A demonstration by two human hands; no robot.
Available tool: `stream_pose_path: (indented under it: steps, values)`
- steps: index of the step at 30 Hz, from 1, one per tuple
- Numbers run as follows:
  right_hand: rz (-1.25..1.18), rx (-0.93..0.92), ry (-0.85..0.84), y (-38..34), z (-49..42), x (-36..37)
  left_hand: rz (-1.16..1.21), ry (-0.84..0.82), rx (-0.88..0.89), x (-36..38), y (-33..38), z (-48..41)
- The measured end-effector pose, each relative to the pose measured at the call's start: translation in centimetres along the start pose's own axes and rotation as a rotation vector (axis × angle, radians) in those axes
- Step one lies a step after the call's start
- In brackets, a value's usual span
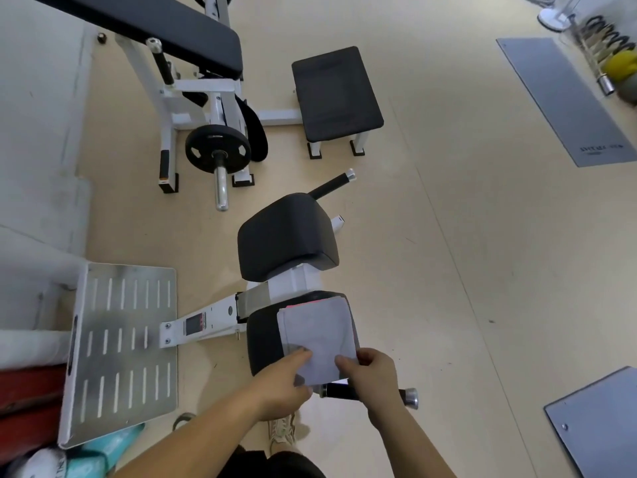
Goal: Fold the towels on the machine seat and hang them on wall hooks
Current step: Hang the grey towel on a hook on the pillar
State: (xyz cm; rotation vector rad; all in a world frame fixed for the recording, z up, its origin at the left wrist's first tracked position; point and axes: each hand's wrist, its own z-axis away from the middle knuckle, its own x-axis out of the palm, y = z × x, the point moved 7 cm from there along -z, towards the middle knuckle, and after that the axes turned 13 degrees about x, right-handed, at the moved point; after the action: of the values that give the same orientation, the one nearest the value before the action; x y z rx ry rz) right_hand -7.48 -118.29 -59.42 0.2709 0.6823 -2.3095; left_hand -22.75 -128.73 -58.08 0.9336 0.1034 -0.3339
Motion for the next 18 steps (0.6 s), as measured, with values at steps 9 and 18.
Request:
stream_pose_path:
  steps: [9,18]
  values:
    - [-0.012,-0.044,0.122,-0.7,1.7,0.0,0.059,0.110,-0.007,0.3,-2.2,-0.1]
    - [-0.185,-0.041,-0.161,0.6,3.5,0.4,0.057,0.364,0.033,0.5,-3.0,0.8]
